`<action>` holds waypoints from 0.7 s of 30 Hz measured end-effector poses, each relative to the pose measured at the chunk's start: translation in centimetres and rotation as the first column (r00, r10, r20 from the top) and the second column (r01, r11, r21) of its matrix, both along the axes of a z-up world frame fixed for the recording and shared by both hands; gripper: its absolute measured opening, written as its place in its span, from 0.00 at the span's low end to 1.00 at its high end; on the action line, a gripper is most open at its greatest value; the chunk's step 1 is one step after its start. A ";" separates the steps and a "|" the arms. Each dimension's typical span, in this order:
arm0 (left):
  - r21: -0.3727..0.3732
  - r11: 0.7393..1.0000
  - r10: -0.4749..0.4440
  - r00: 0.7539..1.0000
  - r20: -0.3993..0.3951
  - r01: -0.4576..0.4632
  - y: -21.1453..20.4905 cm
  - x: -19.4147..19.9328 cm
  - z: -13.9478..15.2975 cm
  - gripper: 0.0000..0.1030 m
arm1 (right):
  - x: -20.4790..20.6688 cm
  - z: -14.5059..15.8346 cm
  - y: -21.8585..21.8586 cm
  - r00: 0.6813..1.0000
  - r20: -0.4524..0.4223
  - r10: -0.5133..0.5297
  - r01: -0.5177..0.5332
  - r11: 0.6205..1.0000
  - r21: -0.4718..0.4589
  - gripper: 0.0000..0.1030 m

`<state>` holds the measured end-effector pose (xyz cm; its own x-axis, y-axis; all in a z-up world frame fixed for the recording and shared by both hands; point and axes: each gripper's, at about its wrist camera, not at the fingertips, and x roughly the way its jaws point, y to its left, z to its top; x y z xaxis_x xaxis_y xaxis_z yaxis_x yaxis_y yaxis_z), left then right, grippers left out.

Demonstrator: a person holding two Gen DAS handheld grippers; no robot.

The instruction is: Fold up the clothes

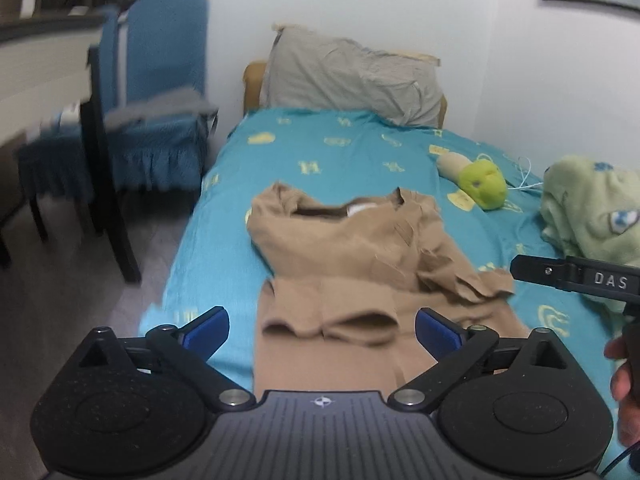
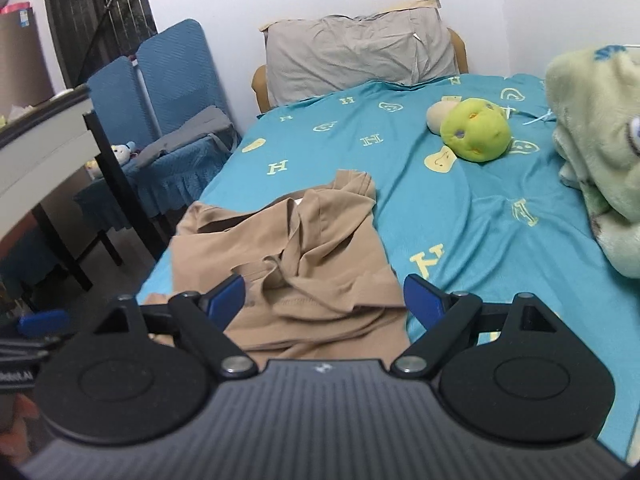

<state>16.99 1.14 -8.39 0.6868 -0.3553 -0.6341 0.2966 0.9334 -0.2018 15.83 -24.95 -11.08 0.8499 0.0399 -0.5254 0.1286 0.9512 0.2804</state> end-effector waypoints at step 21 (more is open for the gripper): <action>-0.491 0.781 0.021 0.802 -0.597 -0.386 4.3 -1.8 -9.1 0.92 | -5.1 -8.2 -3.5 0.923 -0.380 -0.064 0.333 0.633 0.699 0.84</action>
